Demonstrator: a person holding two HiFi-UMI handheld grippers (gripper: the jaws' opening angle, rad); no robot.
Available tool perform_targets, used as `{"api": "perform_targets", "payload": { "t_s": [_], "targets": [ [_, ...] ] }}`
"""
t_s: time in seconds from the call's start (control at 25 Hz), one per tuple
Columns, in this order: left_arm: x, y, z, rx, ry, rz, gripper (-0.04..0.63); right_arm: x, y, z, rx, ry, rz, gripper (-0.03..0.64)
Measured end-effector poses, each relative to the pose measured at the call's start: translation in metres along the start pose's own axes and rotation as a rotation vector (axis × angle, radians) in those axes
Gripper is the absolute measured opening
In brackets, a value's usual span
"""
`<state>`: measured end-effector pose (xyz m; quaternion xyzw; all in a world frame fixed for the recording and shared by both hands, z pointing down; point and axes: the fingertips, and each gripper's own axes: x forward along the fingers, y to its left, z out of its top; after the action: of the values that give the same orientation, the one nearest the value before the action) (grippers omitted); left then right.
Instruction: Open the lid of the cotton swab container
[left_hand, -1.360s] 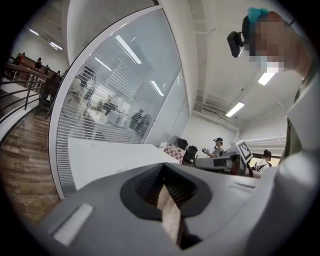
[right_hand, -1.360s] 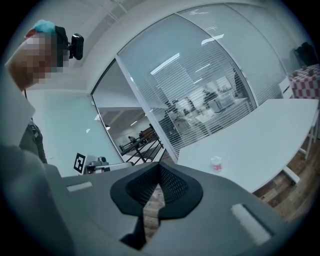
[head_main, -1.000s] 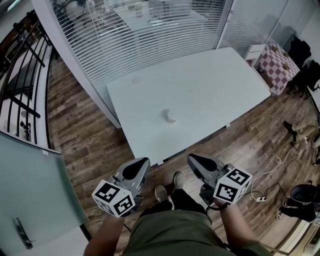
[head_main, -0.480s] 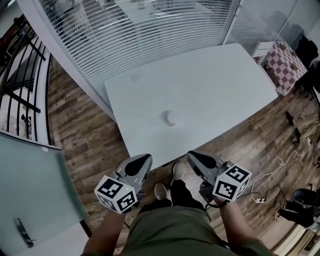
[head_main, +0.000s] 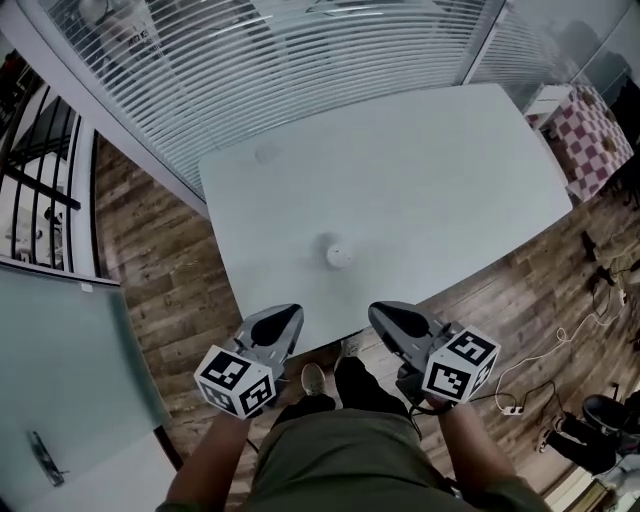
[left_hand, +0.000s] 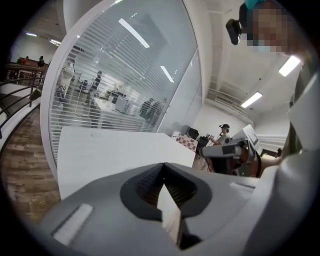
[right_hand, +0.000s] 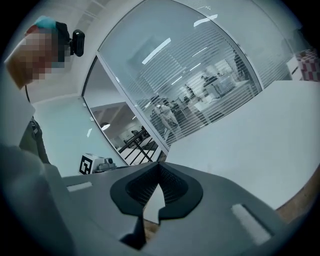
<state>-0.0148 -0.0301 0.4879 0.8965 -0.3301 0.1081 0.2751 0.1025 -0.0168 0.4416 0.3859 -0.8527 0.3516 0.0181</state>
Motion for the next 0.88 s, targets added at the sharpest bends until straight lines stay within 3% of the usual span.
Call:
{"api": "perform_targets", "payload": {
  "t_s": [0.36,0.88],
  "targets": [
    [0.041,0.027,-0.012,-0.007,0.013,0.048,0.008,0.015,-0.046,0.008,0.031,0.063,0.054,0.01],
    [0.08,0.056,-0.041,0.075,0.061,0.045,0.012,0.028,-0.073,-0.009,0.053,0.133,0.098,0.01]
  ]
}}
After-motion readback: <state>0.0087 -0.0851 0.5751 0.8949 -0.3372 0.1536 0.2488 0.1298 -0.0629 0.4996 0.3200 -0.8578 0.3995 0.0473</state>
